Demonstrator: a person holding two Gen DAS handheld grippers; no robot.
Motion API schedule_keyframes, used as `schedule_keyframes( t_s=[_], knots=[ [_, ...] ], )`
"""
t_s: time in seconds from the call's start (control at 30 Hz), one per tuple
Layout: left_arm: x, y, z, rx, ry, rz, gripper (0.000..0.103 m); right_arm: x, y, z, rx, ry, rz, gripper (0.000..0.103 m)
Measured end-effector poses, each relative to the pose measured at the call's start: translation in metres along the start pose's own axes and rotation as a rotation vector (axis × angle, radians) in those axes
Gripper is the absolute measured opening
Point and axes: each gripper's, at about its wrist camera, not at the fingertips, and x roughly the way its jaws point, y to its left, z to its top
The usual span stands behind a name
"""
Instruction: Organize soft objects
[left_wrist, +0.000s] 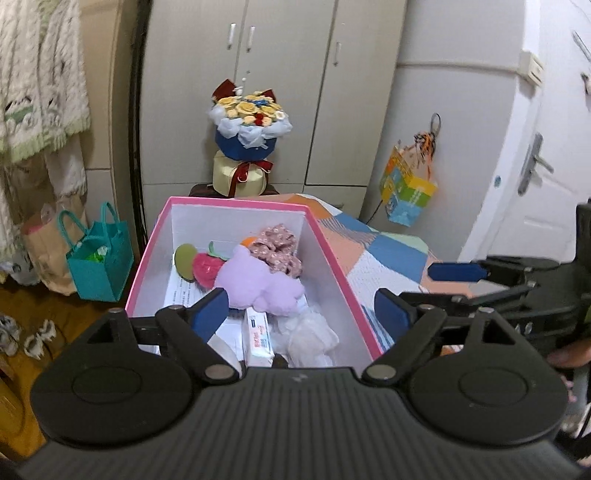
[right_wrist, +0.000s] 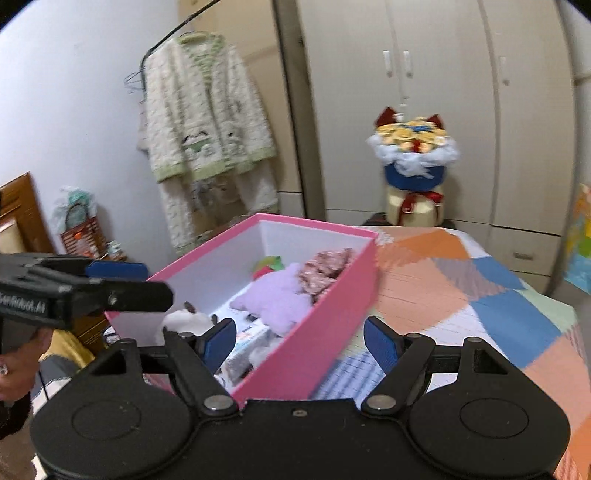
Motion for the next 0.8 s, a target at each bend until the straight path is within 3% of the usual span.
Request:
schedule_keyframes(
  t_s=[0.13,0.2,0.3,0.4,0.6,0.8],
  knots=[
    [-0.002,-0.01,0.0,0.041,0.031,0.026,0.09,-0.014,-0.001,-0.006,0.007,-0.009,-0.023,0.083],
    [-0.006,-0.014,-0.001,0.032,0.037,0.09,0.099,-0.021,0.0,-0.008,0.001,-0.014,-0.038,0.085],
    [-0.018,-0.021,-0.005,0.009,0.003,0.191,0.102,-0.032,-0.003,-0.011,0.011,-0.026,-0.062,0.094],
    [-0.036,-0.023,-0.01,0.011,-0.052,0.185,0.103,-0.039,-0.008,-0.013,0.045,-0.02,-0.118,0.101],
    [-0.05,-0.038,-0.016,0.082,-0.022,0.178,0.103,-0.044,-0.008,-0.014,0.109,0.072,-0.346,0.103],
    [-0.05,-0.054,-0.027,0.104,-0.032,0.196,0.103,-0.07,0.002,-0.024,0.044,-0.015,-0.31,0.103]
  ],
)
